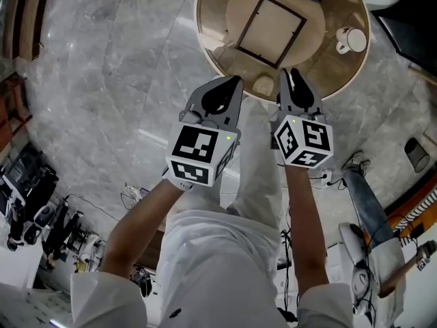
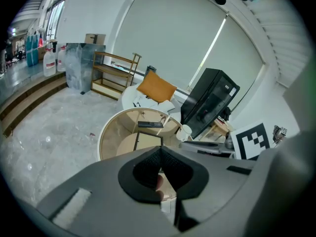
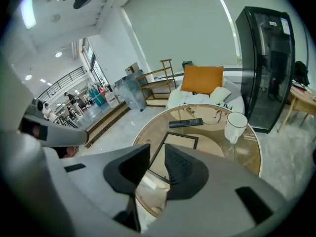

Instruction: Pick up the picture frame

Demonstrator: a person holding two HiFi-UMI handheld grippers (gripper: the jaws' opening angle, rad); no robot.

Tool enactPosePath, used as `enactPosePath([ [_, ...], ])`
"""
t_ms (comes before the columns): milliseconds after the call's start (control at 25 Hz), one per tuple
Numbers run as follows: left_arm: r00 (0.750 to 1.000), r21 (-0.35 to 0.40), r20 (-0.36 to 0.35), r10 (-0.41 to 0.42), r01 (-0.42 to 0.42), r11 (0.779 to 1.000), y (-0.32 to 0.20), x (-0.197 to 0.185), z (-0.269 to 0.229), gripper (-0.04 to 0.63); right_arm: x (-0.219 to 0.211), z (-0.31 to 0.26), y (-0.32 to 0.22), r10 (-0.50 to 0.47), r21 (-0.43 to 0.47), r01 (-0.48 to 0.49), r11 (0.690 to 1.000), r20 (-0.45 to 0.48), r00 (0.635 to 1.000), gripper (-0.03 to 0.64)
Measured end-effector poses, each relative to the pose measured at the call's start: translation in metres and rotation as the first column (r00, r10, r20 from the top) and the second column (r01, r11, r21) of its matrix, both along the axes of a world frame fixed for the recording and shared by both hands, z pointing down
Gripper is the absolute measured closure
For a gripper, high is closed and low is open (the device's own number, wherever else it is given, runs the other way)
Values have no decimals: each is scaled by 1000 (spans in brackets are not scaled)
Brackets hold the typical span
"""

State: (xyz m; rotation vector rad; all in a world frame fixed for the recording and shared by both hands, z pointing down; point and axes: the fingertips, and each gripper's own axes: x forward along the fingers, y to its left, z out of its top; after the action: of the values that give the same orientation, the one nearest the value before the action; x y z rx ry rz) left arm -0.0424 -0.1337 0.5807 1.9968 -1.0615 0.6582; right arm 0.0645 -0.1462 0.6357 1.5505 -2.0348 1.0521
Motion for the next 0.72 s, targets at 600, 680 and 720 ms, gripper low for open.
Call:
enactPosePath([
  [600,999,-35,20,37,-36,999,-7,12,100,603,17,123,-12,71,-120,-78,990,-62,996,552],
  [680,999,-35,24,35,-34,999,-11,12,109,603,17,138,-11,79,-139,-87,986,-62,995,552],
  [720,999,-34,28,36,-35,999,-12,11,114,603,17,144,-10,81,-150,-90,985,-61,995,549],
])
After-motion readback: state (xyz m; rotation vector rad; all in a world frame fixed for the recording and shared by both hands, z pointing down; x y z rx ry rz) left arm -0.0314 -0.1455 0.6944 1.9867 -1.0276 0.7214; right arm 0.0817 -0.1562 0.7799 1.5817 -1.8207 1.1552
